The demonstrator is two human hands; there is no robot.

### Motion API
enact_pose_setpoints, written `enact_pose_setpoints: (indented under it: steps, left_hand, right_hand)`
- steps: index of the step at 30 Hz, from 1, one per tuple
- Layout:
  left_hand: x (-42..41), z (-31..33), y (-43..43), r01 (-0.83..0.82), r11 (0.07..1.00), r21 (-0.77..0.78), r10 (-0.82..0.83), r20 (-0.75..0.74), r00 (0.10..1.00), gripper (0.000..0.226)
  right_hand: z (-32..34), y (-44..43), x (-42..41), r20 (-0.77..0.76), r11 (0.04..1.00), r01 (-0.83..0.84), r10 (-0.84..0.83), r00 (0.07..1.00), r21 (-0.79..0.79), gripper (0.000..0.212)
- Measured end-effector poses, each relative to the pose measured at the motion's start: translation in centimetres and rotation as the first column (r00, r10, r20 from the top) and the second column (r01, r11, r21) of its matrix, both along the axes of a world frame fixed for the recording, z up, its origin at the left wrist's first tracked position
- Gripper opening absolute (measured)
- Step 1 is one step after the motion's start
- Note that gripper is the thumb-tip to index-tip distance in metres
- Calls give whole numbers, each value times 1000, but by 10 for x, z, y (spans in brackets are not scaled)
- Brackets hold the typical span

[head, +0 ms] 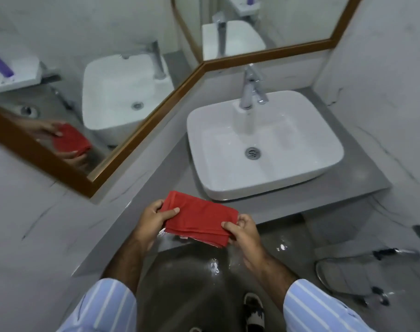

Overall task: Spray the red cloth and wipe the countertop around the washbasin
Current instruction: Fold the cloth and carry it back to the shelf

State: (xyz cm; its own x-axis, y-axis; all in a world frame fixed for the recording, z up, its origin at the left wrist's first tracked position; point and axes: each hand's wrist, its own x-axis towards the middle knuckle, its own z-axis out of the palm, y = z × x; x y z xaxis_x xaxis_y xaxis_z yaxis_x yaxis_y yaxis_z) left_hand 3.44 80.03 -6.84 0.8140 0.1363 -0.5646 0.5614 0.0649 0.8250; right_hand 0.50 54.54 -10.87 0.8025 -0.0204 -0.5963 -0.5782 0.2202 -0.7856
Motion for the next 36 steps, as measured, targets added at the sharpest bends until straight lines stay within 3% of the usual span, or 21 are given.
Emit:
enact_pose_setpoints:
  steps: [3,9,19,22,24,26,31,33,36]
  left_hand:
    - [5,23,-45,70,997,-32,-70,28,997,24]
    - [17,73,-169,271,963,0,-270,94,958,27]
    - [38,112,-428,631,766,126,-643,169,747,17]
    - [34,105,-509,692,609,388,-790,226,569,15]
    - [25,106,-557,584,450,676,-884,244,399,21]
    - [14,107,-609,448,327,832,-942,253,219,27]
    - [-8,105,-717,339,111,934,-967,180,-179,31]
    - [-10,100,-752,320,-3,948,-956,91,-279,32]
    - [-6,80,-803,323,-198,925,-914,-55,-401,31]
  right_hand:
    - [25,-52,-8,7,995,87,-87,996,39,45]
    - [67,-163,-31,14,956,289,-291,957,57,23]
    - [101,-371,-89,46,759,649,-651,758,56,13]
    - [98,-417,-121,30,671,742,-742,670,13,8]
    - [90,-436,-140,6,605,796,-796,605,0,10]
    - [77,-451,-156,-26,562,827,-826,563,14,8]
    - [49,-466,-167,-97,462,878,-875,474,122,20]
    - [44,-471,-163,-123,484,865,-858,499,133,26]
    - [32,-485,-156,-184,429,892,-874,449,139,28]
